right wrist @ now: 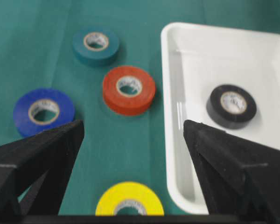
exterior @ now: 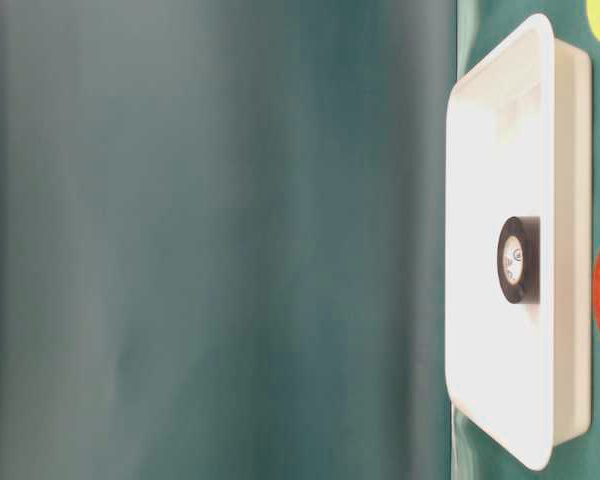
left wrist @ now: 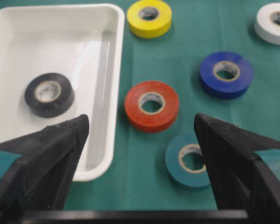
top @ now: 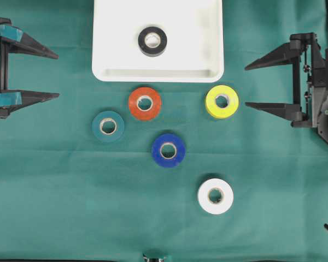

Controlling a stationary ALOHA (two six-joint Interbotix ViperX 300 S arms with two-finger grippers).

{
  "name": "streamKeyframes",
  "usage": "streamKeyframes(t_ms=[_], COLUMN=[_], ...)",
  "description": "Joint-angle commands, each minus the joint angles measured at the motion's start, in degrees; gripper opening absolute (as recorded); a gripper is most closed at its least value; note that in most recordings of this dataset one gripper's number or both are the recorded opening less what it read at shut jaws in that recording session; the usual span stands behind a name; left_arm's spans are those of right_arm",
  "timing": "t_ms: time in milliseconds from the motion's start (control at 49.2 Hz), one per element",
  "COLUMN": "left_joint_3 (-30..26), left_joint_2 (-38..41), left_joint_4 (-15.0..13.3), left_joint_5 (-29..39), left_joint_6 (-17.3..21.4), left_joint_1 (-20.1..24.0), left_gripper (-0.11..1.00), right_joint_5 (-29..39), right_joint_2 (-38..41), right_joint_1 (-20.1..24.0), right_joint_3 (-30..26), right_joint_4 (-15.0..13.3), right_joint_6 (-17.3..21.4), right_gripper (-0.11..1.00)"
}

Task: Pick up the tape from a random location and place it into the white case.
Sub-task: 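Move the right gripper left over the yellow tape roll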

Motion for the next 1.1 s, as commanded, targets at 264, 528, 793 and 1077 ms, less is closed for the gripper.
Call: streamKeyframes(t_ms=[264, 528, 793, 1077], left_joint_3=[-0.5, -0.2, 0.2, 0.3], left_joint_2=[0.4, 0.4, 0.4, 0.4], left_joint_4=[-0.1, -0.1, -0.1, -0.1], left_joint_5=[-0.1, -0.1, -0.3, -0.5], left_joint_6=[-0.1, -0.1, -0.1, -0.1], left_joint_1=[-0.1, -0.1, -0.1, -0.1], left_gripper=[0.94, 0.94, 0.94, 0.94], right_joint_5=[-1.5, -1.0, 7.6, 21.9], right_joint_2=[6.6, 6.9, 7.5, 10.3], right_joint_1=[-0.1, -0.1, -0.1, -0.2], right_joint_3=[-5.4, -6.2, -8.8, -14.4], right_joint_4=[-0.1, 0.3, 0.4, 0.2], right_joint_6=[-0.1, 0.4, 4.2, 5.9], right_gripper=[0.92, 0.92, 0.92, 0.92])
